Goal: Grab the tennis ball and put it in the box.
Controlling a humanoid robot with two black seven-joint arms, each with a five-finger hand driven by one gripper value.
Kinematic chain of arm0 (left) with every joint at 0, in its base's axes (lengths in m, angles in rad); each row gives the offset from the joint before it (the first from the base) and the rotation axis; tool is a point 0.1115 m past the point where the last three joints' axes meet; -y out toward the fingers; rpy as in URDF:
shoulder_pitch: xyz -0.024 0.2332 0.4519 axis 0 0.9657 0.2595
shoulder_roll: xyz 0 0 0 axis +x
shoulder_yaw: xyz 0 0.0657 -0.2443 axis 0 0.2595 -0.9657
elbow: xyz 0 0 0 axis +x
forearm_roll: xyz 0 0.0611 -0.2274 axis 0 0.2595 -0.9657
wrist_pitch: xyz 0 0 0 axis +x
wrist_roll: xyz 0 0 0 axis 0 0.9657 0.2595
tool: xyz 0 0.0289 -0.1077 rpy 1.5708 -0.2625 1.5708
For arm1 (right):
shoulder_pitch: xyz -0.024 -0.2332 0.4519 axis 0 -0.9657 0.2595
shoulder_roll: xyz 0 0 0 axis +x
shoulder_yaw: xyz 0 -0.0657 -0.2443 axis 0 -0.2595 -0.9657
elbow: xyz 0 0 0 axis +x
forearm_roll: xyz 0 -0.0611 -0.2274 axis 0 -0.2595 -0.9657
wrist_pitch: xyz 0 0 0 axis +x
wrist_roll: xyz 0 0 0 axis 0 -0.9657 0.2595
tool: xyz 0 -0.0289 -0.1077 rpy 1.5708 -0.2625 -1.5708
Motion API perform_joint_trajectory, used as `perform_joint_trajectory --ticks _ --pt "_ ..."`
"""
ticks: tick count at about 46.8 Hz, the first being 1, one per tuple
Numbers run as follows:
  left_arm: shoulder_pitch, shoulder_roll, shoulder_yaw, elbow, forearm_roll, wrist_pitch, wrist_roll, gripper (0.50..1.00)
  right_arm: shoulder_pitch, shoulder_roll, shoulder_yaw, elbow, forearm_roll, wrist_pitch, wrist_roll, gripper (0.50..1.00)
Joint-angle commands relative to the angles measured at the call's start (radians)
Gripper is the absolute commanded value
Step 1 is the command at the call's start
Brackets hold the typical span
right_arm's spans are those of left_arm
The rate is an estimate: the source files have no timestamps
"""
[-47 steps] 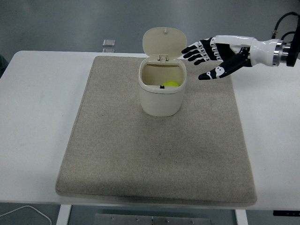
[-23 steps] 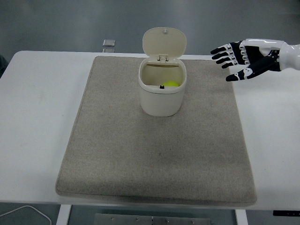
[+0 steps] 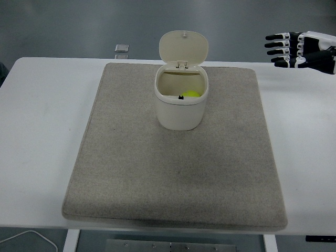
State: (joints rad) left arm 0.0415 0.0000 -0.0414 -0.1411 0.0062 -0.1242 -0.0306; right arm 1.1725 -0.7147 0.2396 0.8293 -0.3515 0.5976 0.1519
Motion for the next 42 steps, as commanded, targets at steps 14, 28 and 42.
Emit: perform_joint_trajectory --ticks 14,28,42 --pt "0.0 0.0 0.0 0.0 0.0 0.0 0.0 0.996 -0.039 0.104 0.006 -0.163 0.226 -0.058 0.003 0.905" --pt "0.0 0.0 0.0 0.0 0.0 0.0 0.0 0.996 -0.056 0.265 0.007 -0.188 0.397 -0.206 0.002 0.905" --pt "0.0 0.0 0.0 0.0 0.0 0.0 0.0 0.996 -0.097 0.294 0.007 -0.184 0.572 -0.248 0.002 0.905"
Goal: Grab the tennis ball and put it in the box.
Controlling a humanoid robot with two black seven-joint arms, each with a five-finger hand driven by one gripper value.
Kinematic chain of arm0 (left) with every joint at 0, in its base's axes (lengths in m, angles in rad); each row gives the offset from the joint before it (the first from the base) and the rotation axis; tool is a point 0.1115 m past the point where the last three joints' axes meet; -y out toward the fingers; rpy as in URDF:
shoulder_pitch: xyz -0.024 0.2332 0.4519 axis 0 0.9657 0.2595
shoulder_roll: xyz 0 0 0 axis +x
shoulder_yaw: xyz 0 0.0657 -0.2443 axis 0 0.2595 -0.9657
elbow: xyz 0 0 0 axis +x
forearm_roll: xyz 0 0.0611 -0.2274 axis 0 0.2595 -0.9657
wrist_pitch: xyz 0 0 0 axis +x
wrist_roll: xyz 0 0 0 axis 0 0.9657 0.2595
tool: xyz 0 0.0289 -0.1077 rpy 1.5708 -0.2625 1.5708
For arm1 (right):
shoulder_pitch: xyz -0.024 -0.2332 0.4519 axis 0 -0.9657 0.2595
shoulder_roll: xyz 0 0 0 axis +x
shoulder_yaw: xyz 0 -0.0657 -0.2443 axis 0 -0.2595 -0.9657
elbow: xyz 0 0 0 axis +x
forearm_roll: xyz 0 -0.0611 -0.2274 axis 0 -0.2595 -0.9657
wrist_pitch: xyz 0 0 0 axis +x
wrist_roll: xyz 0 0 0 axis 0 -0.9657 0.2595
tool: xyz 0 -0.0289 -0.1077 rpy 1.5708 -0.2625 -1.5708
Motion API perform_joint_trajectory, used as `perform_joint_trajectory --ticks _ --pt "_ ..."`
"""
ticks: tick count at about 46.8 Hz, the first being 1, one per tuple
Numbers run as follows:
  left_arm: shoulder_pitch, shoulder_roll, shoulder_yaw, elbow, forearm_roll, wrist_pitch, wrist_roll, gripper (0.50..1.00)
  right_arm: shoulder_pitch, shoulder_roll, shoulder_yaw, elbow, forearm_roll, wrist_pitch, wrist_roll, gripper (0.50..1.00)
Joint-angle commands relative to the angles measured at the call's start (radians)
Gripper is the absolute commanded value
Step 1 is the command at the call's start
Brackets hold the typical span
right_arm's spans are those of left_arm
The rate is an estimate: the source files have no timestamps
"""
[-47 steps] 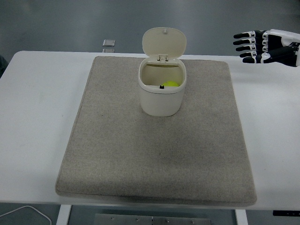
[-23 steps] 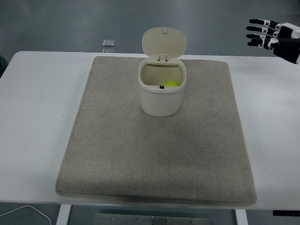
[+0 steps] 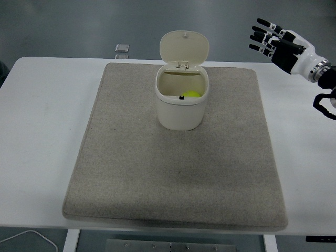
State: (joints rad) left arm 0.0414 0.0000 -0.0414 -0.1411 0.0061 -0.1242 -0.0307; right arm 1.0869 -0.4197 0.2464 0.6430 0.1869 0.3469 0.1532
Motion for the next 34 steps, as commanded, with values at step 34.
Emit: perform_joint_trajectory --ticks 34 --pt "0.0 0.0 0.0 0.0 0.0 0.0 0.0 0.996 -0.041 0.055 0.027 0.0 0.1 -0.003 0.011 0.919"
